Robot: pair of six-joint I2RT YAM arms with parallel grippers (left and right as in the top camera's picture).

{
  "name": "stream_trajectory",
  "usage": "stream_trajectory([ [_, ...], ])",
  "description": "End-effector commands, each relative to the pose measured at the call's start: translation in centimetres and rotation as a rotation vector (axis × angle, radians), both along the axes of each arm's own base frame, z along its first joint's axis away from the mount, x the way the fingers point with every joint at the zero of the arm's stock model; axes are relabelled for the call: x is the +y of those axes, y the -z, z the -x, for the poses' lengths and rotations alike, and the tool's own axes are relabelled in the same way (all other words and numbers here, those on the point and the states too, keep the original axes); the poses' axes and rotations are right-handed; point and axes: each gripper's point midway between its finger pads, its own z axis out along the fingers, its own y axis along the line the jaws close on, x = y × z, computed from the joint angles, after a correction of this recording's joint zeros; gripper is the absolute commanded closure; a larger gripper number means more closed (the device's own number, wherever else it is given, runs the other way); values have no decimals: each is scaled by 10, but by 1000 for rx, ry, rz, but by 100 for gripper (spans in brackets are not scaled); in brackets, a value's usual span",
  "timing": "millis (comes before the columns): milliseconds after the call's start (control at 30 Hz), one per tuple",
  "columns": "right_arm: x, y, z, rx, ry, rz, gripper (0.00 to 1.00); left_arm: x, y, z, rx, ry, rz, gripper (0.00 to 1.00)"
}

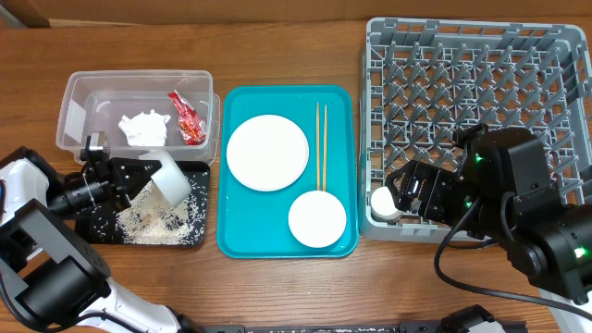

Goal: Sort waste into correct bins and load items into the dishwasher
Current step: 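Tip grey bowl over black tray to pour out the rice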

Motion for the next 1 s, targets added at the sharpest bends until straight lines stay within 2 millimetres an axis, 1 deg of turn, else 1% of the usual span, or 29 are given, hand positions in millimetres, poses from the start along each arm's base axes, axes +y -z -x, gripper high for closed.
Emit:
stream_trajectory([
  [0, -1, -3, 0, -13, 1, 1, 0, 4, 6, -7, -47, -8, -37, 96],
  [33, -1, -3, 0, -13, 1, 1, 0, 3, 6, -5, 12, -15, -2, 96],
  [67, -1, -3, 0, -13, 0, 2, 0, 1, 1, -4, 5, -19, 20, 96],
  [100, -1, -2, 0, -11, 0, 3, 0, 0, -8, -6, -79, -27, 16, 96],
  [133, -1, -2, 0, -9, 0, 3, 0, 1, -10, -9, -139, -31, -1, 96],
  [200, -1, -2, 0, -9, 1, 3, 0, 1, -7, -8, -82, -32, 21, 96],
  [300, -1, -1, 1, -6, 0, 4, 0, 0, -8, -7, -122, -19, -4, 96],
  [367, -1, -2, 1, -6, 0, 4, 0, -2, -6, -4, -54, -14, 21, 96],
  [400, -1, -2, 1, -6, 0, 4, 0, -4, -6, -4, -52, -8, 21, 96],
  [433, -1, -1, 1, -6, 0, 4, 0, -4, -7, -6, -123, 3, -19, 96],
  [467, -1, -1, 1, -6, 0, 4, 0, -3, -3, -9, -164, 12, -54, 96],
  [500, -1, -2, 1, -6, 0, 4, 0, -1, 4, -9, -100, 11, -47, 96],
  [533, -1, -2, 1, -6, 0, 4, 0, -5, 6, -7, -16, 4, -3, 96],
  [567, -1, -1, 1, -4, 0, 5, 0, -10, -1, -6, -28, 10, 19, 96],
  [600, -1, -1, 2, -2, 0, 6, 0, -13, -8, -8, -101, 14, 15, 96],
  [633, -2, -1, 2, -2, 0, 6, 0, -16, -10, -9, -137, 18, 9, 96],
  [767, -2, -1, 2, 1, 0, 7, 0, -23, -9, -8, -119, 50, 8, 96],
  [867, -2, 1, 4, 8, 0, 10, 0, -22, -1, -7, -149, 79, -43, 96],
  [900, -2, 1, 4, 9, 0, 10, 0, -21, -1, -7, -94, 64, -16, 96],
  [933, -2, 1, 4, 8, 0, 10, 0, -22, -4, -6, -85, 58, 3, 96],
  [967, -2, 1, 4, 8, 0, 10, 0, -22, -9, -8, -146, 54, -9, 96],
])
